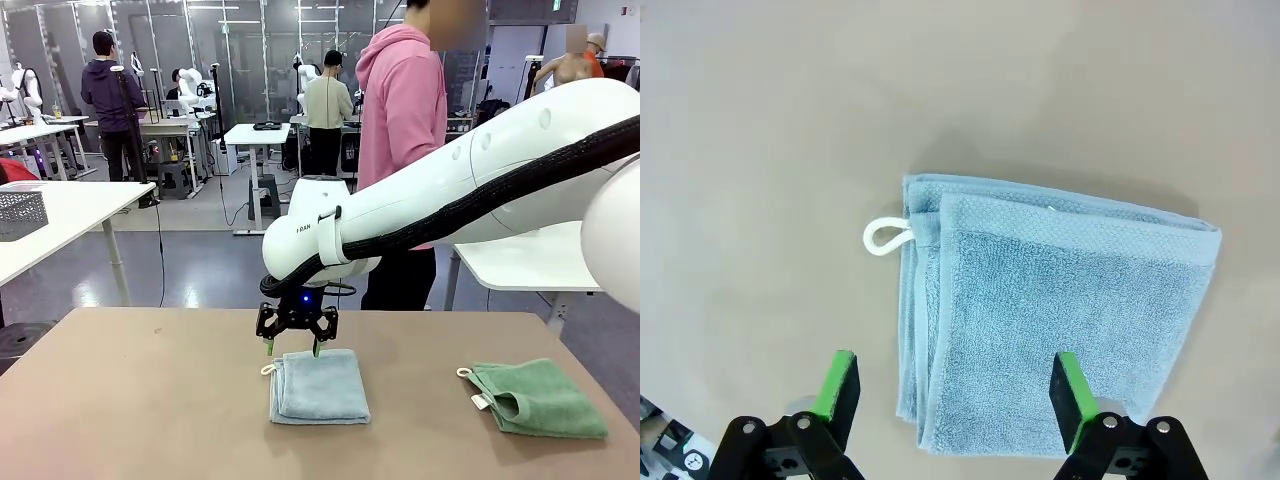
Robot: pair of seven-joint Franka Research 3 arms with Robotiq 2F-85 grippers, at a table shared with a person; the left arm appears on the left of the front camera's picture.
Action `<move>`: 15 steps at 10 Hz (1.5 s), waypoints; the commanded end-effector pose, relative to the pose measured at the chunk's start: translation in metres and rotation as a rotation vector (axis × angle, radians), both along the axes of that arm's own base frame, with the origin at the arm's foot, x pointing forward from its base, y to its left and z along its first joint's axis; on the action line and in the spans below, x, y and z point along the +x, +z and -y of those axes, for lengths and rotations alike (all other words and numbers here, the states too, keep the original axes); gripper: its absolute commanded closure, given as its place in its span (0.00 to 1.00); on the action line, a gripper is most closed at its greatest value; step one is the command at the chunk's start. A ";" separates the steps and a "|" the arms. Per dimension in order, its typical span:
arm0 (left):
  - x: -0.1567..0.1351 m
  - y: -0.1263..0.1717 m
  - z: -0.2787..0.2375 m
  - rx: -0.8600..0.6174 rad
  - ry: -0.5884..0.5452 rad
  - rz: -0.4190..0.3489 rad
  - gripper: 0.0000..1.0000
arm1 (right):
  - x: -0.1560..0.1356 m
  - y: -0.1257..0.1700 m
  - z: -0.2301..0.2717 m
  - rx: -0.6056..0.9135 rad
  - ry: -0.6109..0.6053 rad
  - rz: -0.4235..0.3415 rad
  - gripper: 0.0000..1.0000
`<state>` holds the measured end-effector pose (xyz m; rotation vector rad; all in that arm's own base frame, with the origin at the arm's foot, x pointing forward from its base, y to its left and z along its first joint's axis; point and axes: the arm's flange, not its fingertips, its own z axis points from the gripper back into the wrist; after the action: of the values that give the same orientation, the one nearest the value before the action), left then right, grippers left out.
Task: Fold the towels and place them in the basket.
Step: Stack the folded Towel with hook on the right side of the table.
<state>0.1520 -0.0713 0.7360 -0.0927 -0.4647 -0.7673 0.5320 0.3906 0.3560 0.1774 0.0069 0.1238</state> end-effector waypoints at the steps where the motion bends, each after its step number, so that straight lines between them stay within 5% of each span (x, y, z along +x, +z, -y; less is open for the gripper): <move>1: 0.000 0.000 -0.001 0.004 0.005 -0.007 0.00 | 0.000 0.000 0.000 -0.007 -0.006 0.001 0.04; 3: 0.000 0.000 -0.001 0.004 0.005 -0.007 0.00 | 0.000 0.000 0.000 0.000 0.000 0.000 0.04; 5: 0.000 0.000 -0.001 0.004 0.005 -0.007 0.00 | -0.051 0.044 0.046 0.114 -0.030 0.121 0.04; 7: 0.000 0.000 -0.001 0.004 0.005 -0.007 0.00 | -0.073 0.045 0.105 0.291 -0.083 0.157 0.04; 11: 0.000 0.000 -0.001 0.004 0.005 -0.007 0.00 | -0.078 -0.002 0.194 0.551 -0.061 0.125 0.04; 15: 0.000 0.000 -0.001 0.004 0.005 -0.007 0.00 | -0.058 -0.048 0.219 0.672 -0.060 0.113 0.04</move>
<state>0.1522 -0.0711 0.7360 -0.0936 -0.4645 -0.7673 0.4648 0.1701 0.3200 0.8148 -0.1590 0.0571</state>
